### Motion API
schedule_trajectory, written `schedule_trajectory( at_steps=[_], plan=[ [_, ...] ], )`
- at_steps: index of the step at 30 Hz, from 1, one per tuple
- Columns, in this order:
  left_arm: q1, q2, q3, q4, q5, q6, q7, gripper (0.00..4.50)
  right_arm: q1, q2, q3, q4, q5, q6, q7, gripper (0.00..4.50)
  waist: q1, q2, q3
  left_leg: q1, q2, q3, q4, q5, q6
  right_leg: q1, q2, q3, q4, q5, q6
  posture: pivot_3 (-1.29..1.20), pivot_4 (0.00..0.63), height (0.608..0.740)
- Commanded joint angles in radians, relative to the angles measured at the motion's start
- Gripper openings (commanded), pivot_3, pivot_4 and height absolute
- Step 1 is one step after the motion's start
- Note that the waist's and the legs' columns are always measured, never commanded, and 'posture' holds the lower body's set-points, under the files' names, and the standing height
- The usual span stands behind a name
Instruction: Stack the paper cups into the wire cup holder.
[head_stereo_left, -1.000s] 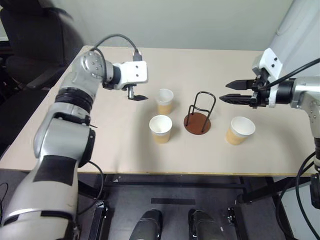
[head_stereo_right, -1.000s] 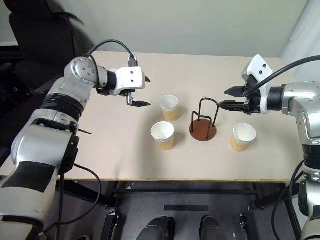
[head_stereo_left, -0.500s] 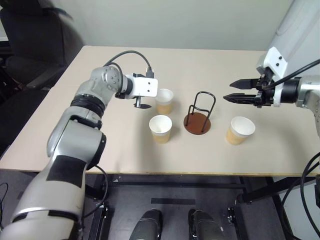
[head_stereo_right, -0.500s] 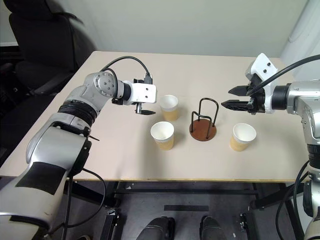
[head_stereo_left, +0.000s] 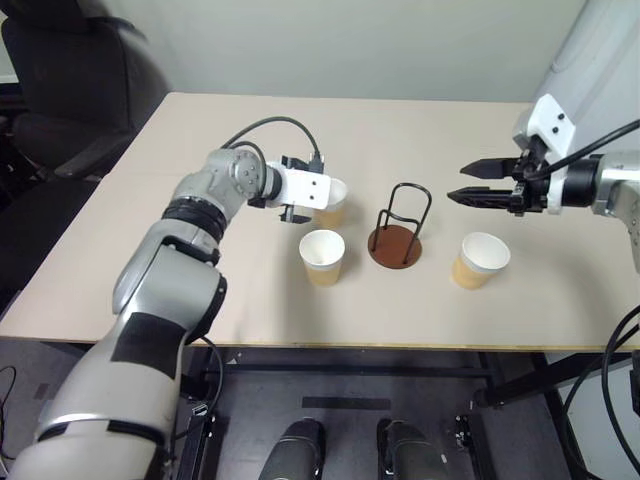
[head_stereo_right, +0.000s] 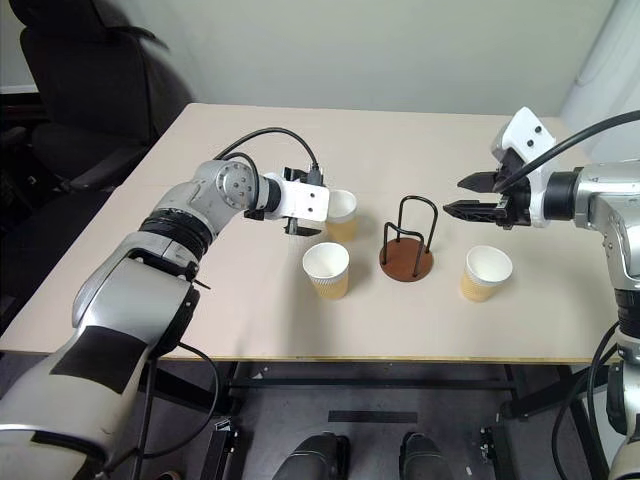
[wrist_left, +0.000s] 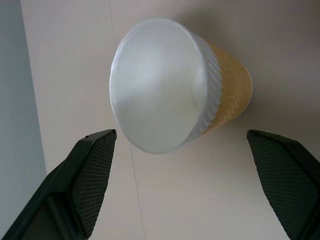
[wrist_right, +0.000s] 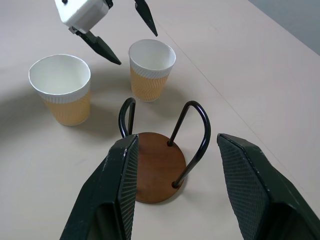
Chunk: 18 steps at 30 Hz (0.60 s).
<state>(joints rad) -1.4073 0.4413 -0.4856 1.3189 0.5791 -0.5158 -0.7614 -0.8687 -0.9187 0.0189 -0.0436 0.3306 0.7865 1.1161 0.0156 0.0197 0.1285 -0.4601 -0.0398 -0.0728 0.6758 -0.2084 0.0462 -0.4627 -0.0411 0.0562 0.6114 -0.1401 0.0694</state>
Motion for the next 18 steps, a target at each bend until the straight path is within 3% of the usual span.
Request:
schedule_trajectory(
  at_steps=[1,4,13,18],
  plan=[
    [-0.007,-0.017,-0.002,0.007,0.014,-0.004,0.058,4.11,-0.005,-0.023,-0.019,-0.022,0.000,-0.020,-0.008,2.48,0.001,0.000,0.000,0.000,0.000,0.000,0.000,0.000,0.000,0.000,-0.001,0.000,0.000,0.000,0.000,0.00,0.150,0.740],
    [-0.009,-0.023,-0.006,0.012,0.024,-0.015,0.061,3.24,-0.005,-0.025,-0.017,-0.022,-0.003,-0.023,-0.009,2.48,0.002,0.000,0.000,0.000,0.000,-0.001,0.001,0.000,0.000,0.001,-0.001,0.000,0.000,0.000,0.001,0.00,0.150,0.740],
    [-0.059,0.000,-0.023,0.017,0.041,-0.047,-0.044,0.05,0.001,-0.049,-0.005,-0.015,-0.003,-0.030,0.016,2.48,0.003,0.000,0.000,-0.001,0.000,-0.001,0.004,0.000,0.001,0.001,-0.001,0.001,0.000,0.000,0.000,0.00,0.150,0.740],
    [-0.083,0.023,-0.020,0.017,0.033,-0.058,-0.143,0.05,0.010,-0.076,0.010,-0.001,-0.008,-0.049,0.057,2.48,0.003,0.000,0.000,0.000,0.000,0.000,0.004,-0.001,0.002,0.002,0.000,0.000,0.000,-0.002,-0.003,0.00,0.150,0.740]
  ],
)
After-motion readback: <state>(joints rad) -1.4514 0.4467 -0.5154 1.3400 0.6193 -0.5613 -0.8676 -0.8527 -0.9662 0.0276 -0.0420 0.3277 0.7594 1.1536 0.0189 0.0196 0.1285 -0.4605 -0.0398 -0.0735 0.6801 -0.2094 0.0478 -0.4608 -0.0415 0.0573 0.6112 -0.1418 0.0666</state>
